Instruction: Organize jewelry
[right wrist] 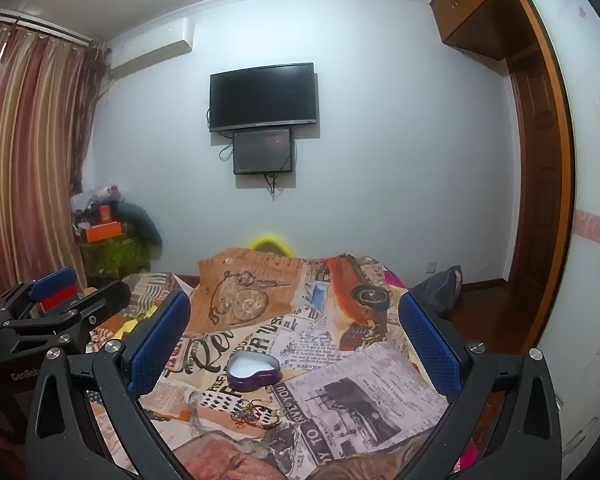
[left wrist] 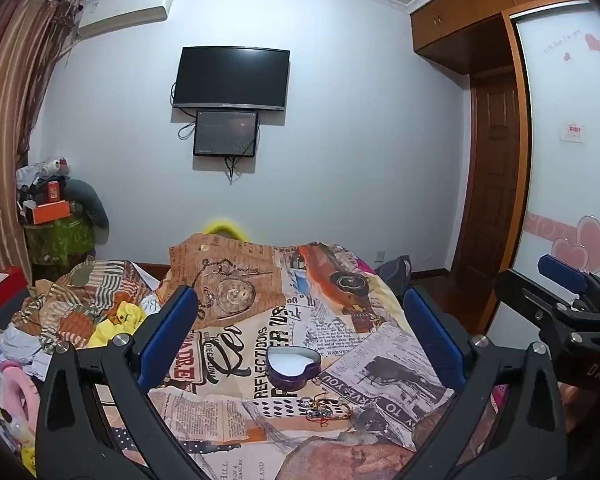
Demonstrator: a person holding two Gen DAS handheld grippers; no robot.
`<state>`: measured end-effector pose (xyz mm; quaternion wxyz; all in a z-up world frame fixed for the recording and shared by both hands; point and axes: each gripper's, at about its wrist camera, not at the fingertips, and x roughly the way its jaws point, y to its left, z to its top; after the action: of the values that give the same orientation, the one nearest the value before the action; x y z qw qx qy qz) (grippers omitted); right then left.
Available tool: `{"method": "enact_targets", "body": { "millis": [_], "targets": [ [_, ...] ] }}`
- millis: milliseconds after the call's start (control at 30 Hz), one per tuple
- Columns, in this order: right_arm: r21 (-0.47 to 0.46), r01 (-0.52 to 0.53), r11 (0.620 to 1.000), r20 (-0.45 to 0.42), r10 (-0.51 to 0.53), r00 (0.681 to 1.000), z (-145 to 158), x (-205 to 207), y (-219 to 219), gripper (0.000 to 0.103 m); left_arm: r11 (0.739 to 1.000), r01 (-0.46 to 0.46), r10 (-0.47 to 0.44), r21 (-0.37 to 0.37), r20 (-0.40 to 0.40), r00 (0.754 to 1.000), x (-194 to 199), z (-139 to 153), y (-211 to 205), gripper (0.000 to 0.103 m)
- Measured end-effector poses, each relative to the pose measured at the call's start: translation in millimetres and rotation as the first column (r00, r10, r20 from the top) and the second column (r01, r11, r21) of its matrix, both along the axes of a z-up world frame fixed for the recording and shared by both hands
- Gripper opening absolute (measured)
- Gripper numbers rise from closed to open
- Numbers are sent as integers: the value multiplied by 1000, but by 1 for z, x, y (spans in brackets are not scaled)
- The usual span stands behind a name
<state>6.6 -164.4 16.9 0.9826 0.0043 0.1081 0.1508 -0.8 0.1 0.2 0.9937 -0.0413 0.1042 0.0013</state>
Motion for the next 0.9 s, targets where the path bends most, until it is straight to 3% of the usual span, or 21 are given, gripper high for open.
{"method": "enact_targets", "body": {
  "millis": [900],
  "targets": [
    [12,-7,1000,-38,8,999,-7,6,1,103,1000,-6,6,2,-27,1000,7,-9,2,103]
  ]
}}
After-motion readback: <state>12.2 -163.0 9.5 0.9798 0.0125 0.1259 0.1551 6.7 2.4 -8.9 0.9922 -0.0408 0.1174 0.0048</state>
